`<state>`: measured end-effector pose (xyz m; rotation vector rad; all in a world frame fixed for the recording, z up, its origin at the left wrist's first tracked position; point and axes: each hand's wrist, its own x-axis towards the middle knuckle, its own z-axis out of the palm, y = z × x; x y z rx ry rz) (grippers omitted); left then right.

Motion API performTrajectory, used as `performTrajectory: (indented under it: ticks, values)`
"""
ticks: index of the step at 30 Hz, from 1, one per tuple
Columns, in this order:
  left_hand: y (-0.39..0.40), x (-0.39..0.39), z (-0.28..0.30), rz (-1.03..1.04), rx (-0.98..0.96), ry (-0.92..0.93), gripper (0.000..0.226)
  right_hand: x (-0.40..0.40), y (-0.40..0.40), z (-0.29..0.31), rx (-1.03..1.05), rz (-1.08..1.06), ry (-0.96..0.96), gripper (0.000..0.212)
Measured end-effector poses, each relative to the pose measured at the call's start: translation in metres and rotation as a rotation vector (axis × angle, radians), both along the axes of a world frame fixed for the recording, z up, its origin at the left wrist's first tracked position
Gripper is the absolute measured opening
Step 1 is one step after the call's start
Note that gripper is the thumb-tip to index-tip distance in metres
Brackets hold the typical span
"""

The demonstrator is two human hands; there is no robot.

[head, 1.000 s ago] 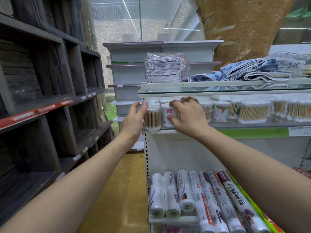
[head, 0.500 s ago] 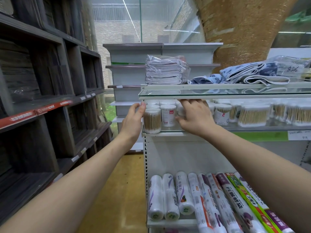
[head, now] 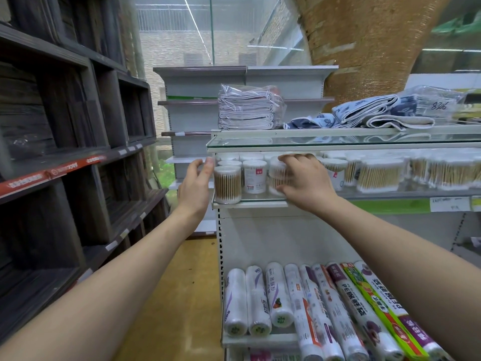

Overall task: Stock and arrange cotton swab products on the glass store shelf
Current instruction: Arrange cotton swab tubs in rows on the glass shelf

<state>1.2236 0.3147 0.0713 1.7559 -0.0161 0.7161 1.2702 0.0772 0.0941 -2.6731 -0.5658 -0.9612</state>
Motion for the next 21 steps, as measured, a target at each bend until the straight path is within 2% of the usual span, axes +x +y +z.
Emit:
performTrajectory:
  ticks: [4, 8, 11, 14, 21]
  values:
    - [-0.002, 0.001, -0.002, 0.111, 0.015, -0.043, 0.059, -0.002, -0.006, -0.003, 0.081, 0.039, -0.045, 0.064]
    - [-0.003, 0.001, -0.004, 0.151, 0.027, -0.058, 0.075, -0.003, -0.011, -0.005, 0.178, 0.085, -0.009, 0.064]
    - [-0.004, 0.0, -0.005, 0.173, 0.03, -0.068, 0.081, -0.004, -0.013, -0.006, 0.176, 0.136, 0.013, 0.07]
    - [-0.004, -0.001, -0.007, 0.179, 0.01, -0.068, 0.087, -0.004, -0.014, -0.007, 0.142, 0.161, -0.021, 0.061]
    - [-0.006, -0.002, -0.007, 0.194, 0.017, -0.062, 0.082, 0.002, -0.013, -0.01, 0.214, 0.12, -0.057, 0.051]
